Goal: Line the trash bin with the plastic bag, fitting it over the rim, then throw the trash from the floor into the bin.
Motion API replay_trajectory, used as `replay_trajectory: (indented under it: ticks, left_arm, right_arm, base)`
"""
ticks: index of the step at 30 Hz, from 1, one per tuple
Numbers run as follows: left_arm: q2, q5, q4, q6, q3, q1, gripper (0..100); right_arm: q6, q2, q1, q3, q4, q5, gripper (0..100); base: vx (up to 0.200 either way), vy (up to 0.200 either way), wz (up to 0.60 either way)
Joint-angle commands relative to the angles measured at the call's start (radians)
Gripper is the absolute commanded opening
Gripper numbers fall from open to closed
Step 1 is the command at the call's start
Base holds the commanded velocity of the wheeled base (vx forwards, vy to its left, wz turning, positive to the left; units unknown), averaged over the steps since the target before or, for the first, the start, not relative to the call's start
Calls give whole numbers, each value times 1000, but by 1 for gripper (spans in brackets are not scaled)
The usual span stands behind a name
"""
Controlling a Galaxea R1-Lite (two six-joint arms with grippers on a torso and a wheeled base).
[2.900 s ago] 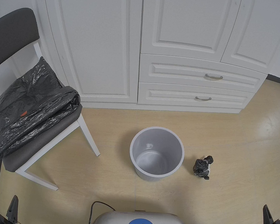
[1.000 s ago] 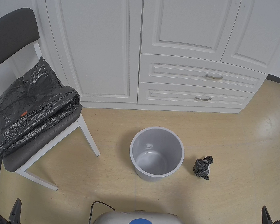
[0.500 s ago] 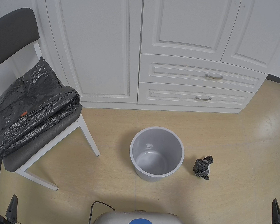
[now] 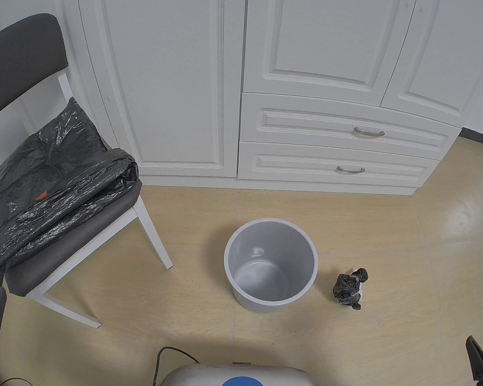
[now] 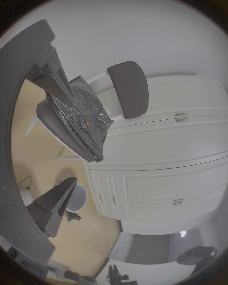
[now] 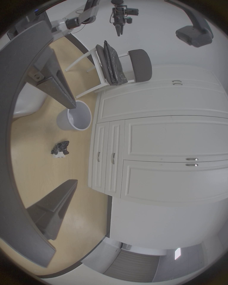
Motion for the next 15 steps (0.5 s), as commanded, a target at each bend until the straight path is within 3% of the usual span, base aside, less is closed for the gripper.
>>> replay_trajectory:
  ticks: [1,7,9,15]
  left_arm:
    - [424,106,2,174,-151,64,100]
    - [555,142,4,254,-171,163,100]
    - [627,126,1,307,-170,285,100]
    - [660,82,-4,323,-150,421,100]
  right_arm:
    - [-19,382,7,-155,-103,18,100]
    - [79,570,13,-216,-273,-17,100]
    - [134,661,27,-224,-374,-71,100]
    - [200,785,91,-244,-486,-108,100]
  base:
    - [0,0,0]
    - [0,0,0]
    - [0,0,0]
    - [0,0,0]
